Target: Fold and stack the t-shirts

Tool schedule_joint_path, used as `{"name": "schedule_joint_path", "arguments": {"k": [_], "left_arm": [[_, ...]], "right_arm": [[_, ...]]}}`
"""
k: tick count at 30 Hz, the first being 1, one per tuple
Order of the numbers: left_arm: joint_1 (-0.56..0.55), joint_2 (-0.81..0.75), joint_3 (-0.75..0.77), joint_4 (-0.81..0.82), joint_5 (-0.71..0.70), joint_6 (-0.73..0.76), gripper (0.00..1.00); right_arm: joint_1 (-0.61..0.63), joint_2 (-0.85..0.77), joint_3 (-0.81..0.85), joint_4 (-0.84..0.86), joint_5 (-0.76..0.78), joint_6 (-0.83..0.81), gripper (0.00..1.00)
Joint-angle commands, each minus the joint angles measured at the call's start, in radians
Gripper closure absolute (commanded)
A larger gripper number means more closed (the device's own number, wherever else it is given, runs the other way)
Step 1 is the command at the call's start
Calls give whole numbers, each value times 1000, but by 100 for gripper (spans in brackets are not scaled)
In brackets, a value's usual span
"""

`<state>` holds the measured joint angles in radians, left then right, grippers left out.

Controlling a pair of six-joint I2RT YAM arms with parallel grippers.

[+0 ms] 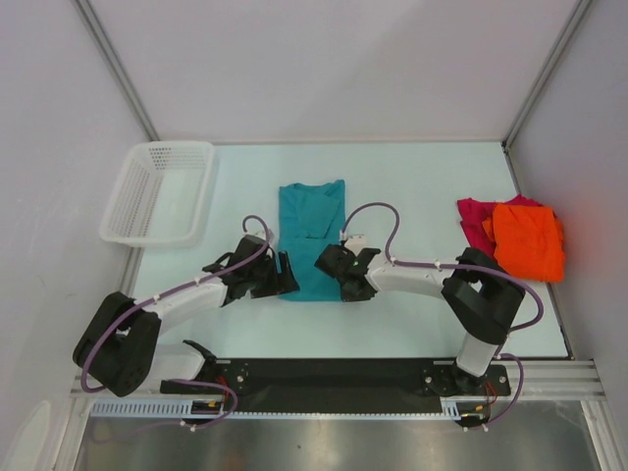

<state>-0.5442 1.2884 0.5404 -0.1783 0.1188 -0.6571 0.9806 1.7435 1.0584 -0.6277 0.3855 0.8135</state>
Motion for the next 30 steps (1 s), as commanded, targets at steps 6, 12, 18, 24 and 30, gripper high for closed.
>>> {"name": "schedule_joint_path", "arguments": {"k": [6, 12, 18, 24, 30], "left_arm": [[-13, 9, -40, 34, 42, -15, 30], [-13, 29, -37, 52, 48, -12, 33], [-13, 57, -42, 88, 74, -18, 57], [-14, 72, -37, 96, 78, -18, 85], [-14, 61, -37, 85, 68, -15, 92]], "right_arm": [[-8, 8, 23, 20, 26, 13, 73], [9, -30, 51, -35, 65, 29, 73], [21, -82, 63, -63, 95, 44, 72], [32, -90, 92, -93, 112, 49, 72], [36, -72, 103, -76, 107, 42, 72]]}}
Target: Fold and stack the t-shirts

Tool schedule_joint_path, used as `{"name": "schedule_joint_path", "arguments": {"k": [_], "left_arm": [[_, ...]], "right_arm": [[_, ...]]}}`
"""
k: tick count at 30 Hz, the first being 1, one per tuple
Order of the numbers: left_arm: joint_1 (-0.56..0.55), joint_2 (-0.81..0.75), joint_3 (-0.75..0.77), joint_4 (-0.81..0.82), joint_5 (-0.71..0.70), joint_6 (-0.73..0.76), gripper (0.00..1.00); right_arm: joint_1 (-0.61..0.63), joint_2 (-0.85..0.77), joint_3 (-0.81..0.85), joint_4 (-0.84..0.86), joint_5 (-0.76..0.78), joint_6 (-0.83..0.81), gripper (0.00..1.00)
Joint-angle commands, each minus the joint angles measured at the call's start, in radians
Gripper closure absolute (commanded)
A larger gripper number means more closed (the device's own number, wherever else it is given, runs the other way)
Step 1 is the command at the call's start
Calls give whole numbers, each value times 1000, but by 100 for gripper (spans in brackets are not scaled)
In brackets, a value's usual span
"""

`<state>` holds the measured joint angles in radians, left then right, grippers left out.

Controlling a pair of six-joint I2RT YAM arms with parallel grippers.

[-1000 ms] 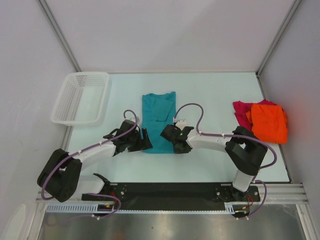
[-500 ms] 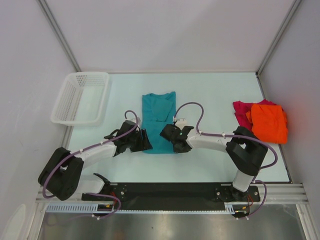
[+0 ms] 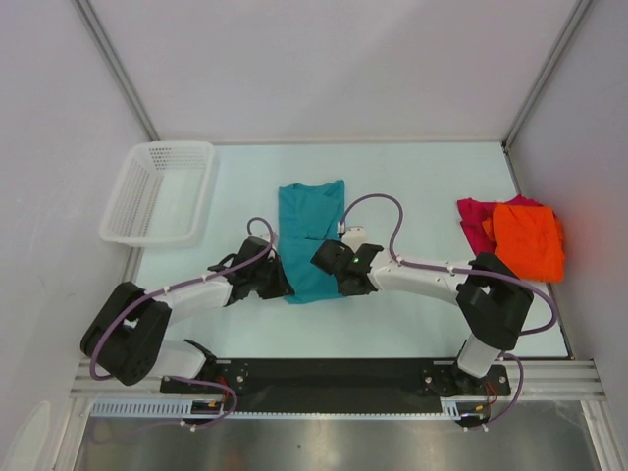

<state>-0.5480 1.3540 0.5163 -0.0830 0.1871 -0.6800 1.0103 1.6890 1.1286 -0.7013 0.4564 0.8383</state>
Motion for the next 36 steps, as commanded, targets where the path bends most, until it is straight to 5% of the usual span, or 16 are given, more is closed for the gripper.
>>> {"name": "schedule_joint_path", "arguments": {"k": [1, 36], "left_arm": [[-10, -6, -13, -14, 0, 8, 92], [-10, 22, -1, -24, -8, 23, 95]], "right_arm": [[7, -6, 34, 2, 31, 18, 72], [22, 135, 46, 105, -79, 33, 71]]}}
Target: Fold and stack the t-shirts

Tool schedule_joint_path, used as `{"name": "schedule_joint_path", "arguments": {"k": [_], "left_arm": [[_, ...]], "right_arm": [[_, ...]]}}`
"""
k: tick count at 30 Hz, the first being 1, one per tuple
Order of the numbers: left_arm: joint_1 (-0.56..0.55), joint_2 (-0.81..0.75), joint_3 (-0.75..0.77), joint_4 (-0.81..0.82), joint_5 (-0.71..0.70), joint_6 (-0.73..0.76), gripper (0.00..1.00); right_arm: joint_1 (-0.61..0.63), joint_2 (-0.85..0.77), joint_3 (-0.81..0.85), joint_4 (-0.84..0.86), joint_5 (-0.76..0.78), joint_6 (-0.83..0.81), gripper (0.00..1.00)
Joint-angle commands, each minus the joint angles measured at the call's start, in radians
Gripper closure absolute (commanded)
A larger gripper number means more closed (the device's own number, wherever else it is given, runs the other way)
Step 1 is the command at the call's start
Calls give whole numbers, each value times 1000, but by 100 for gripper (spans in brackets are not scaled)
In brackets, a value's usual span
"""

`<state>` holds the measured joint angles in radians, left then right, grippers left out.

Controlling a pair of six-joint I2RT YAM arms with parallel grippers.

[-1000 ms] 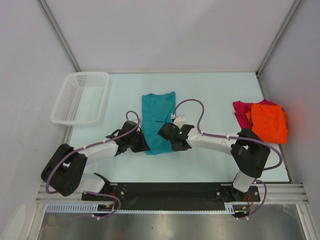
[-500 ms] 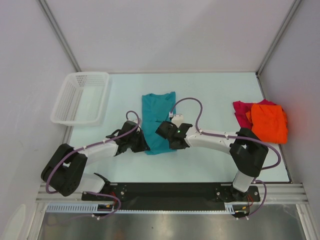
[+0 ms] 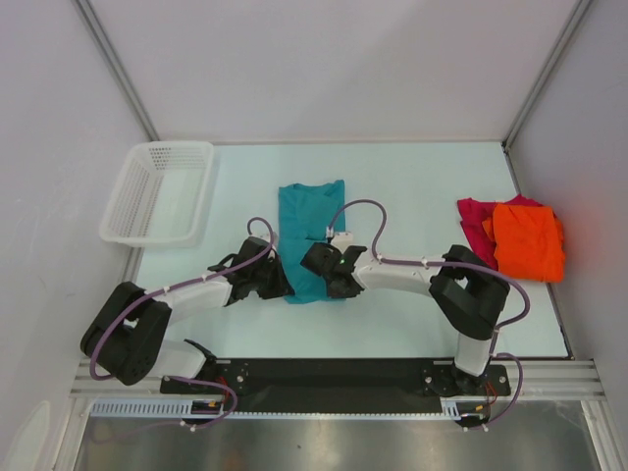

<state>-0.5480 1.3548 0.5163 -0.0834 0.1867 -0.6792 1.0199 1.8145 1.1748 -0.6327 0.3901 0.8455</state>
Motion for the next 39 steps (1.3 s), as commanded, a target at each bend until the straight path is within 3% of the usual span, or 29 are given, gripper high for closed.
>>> {"name": "schedule_joint_path", "arguments": {"k": [1, 39], "left_arm": [[-10, 23, -1, -23, -7, 24, 95], [-10, 1, -10, -38, -10, 30, 96]], "right_arm": [[11, 11, 2, 33, -13, 24, 71], [58, -4, -81, -38, 69, 52, 73]]}}
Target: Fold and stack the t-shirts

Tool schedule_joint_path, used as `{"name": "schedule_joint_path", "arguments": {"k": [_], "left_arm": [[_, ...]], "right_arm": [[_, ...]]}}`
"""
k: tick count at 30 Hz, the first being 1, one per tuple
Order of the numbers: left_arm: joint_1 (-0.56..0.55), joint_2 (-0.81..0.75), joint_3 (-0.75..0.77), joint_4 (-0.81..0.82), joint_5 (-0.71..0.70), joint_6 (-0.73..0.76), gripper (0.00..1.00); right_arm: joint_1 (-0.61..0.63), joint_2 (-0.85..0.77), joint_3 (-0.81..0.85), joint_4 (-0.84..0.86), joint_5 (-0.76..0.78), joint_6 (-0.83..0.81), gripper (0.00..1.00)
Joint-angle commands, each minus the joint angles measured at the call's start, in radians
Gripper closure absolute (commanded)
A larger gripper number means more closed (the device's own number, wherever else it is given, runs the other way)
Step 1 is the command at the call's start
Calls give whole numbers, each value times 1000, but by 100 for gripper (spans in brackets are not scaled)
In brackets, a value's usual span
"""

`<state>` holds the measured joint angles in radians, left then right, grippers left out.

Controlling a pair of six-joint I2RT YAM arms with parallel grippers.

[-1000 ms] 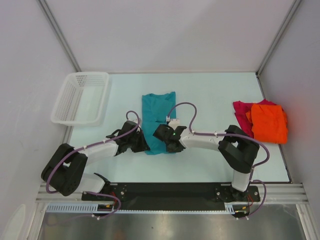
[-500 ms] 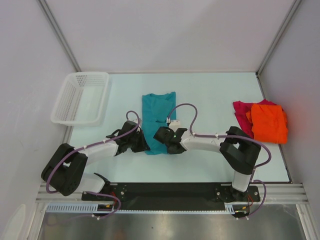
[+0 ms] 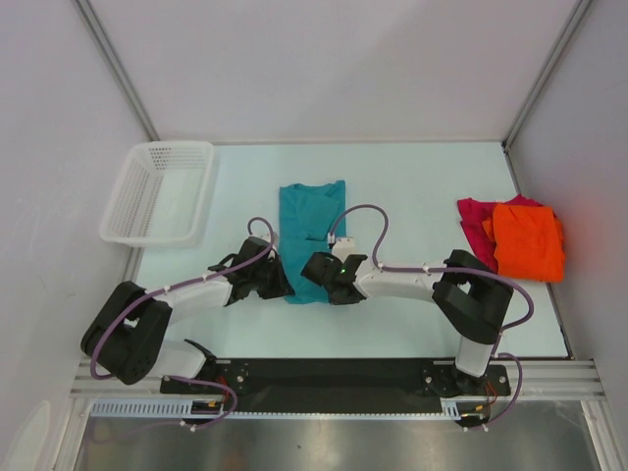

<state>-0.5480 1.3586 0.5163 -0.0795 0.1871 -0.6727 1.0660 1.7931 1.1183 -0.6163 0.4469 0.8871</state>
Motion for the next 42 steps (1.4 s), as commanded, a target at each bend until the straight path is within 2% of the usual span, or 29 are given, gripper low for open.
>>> {"name": "schedule_joint_path", "arguments": {"k": [1, 3, 4, 7, 15, 21, 29, 33, 37, 42], "left_arm": [[-9, -7, -13, -45, -12, 25, 96], [-9, -10, -12, -52, -14, 28, 96], [-9, -13, -10, -55, -14, 30, 96], [-9, -27, -10, -65, -17, 33, 96], [-9, -72, 2, -104, -9, 41, 98], [-9, -168, 13, -189, 2, 58, 100], [-9, -375, 27, -371, 2, 50, 100], [-18, -504, 13, -457, 18, 15, 100], [-27, -607, 37, -522, 58, -40, 99], [-27, -697, 106, -634, 45, -80, 99]], "right_arm": [[15, 23, -29, -48, 10, 10, 74], [17, 38, -32, -34, 1, 9, 80], [17, 40, -37, -25, -2, 7, 88], [20, 52, -40, -2, -19, 4, 100], [46, 9, -52, 12, -5, -5, 100], [89, -81, -37, -72, 47, 27, 100], [212, -185, 24, -267, 113, 153, 100], [294, -218, 73, -405, 153, 269, 100], [394, -236, 162, -520, 187, 357, 100], [457, -233, 270, -652, 237, 417, 100]]}}
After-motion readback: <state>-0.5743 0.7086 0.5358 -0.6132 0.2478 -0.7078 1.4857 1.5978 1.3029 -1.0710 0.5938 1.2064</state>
